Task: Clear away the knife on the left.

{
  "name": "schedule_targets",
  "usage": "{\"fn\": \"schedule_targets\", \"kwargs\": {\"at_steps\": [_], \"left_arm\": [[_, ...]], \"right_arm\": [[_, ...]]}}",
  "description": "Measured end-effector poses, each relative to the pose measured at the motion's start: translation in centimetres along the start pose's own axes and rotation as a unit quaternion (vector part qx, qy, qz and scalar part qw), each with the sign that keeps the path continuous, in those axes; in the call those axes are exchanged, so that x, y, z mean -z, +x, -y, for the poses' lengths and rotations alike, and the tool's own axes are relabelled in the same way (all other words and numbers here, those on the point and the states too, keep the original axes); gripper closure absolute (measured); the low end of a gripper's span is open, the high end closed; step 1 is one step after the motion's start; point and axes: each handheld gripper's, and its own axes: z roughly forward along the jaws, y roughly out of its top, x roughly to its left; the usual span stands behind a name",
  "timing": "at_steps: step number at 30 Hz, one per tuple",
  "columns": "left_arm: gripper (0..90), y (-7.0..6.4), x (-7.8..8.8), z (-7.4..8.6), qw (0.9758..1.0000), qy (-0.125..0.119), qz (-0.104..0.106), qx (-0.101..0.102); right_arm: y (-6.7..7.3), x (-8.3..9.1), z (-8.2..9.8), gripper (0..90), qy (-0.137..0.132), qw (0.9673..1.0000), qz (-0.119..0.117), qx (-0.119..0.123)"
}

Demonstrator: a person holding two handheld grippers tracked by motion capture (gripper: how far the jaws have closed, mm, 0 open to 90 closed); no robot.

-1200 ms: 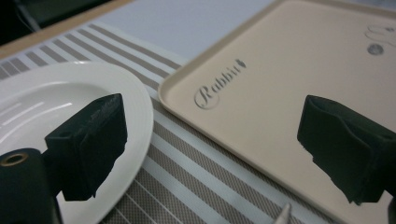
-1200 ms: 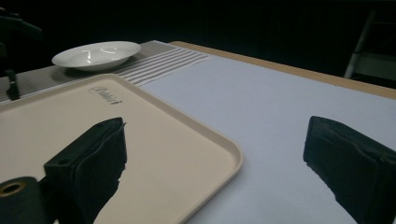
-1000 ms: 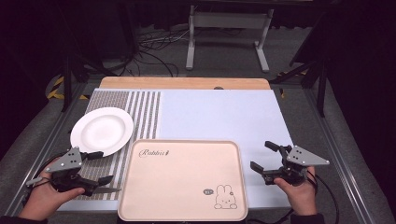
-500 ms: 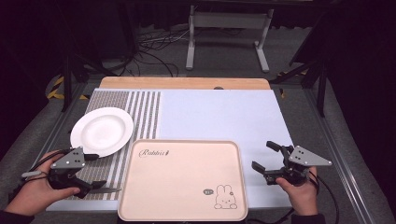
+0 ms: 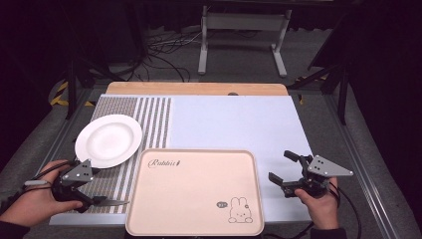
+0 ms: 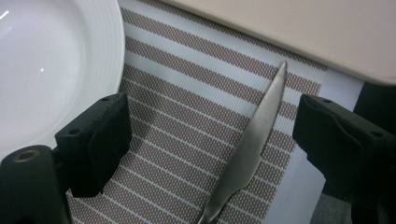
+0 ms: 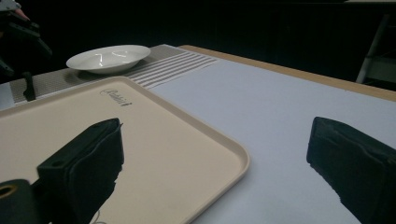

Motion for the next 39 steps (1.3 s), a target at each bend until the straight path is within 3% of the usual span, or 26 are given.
{"fn": "schedule_targets", "kwargs": {"at_steps": [7, 11, 15, 17, 21, 29, 35, 36, 37, 39], "left_arm": [[15.2, 0.2, 0.1, 0.5, 0.9991, 0.038, 0.002, -0.020], [17.0, 0.4, 0.1, 0.8, 0.9980, 0.056, 0.003, -0.028], [18.9, 0.5, -0.2, 1.0, 0.9938, 0.104, 0.002, -0.039], [18.9, 0.5, -0.2, 1.1, 0.9927, 0.115, 0.000, -0.037], [20.7, 0.8, -0.1, 1.0, 0.9904, 0.127, 0.022, -0.048], [31.6, 1.5, -0.7, 1.4, 0.9788, 0.184, 0.032, -0.083], [39.8, 1.4, -1.0, 1.4, 0.9709, 0.208, 0.042, -0.111], [40.9, 1.4, -1.1, 1.3, 0.9683, 0.215, 0.044, -0.119], [42.8, 1.4, -1.1, 1.3, 0.9683, 0.215, 0.044, -0.119], [44.9, 1.4, -1.3, 1.4, 0.9656, 0.223, 0.048, -0.126]], "right_arm": [[0.1, -0.4, -0.1, 3.1, 0.017, 0.9997, 0.008, 0.014], [0.1, -0.6, 0.1, 4.1, 0.020, 0.9997, 0.010, 0.007], [0.2, -0.6, 0.1, 4.8, 0.019, 0.9998, 0.006, 0.006], [0.1, -0.5, 0.1, 5.0, 0.017, 0.9998, 0.006, 0.005], [0.0, -0.5, 0.2, 5.8, 0.021, 0.9997, 0.009, -0.003], [0.1, -0.6, 0.2, 6.0, 0.023, 0.9997, 0.007, -0.002], [0.2, -0.6, 0.1, 6.5, 0.028, 0.9996, 0.005, 0.004], [0.2, -0.6, 0.1, 6.5, 0.028, 0.9996, 0.005, 0.005], [0.2, -0.6, 0.1, 6.5, 0.028, 0.9996, 0.006, 0.006], [0.3, -0.6, 0.1, 6.6, 0.027, 0.9996, 0.004, 0.006]]}}
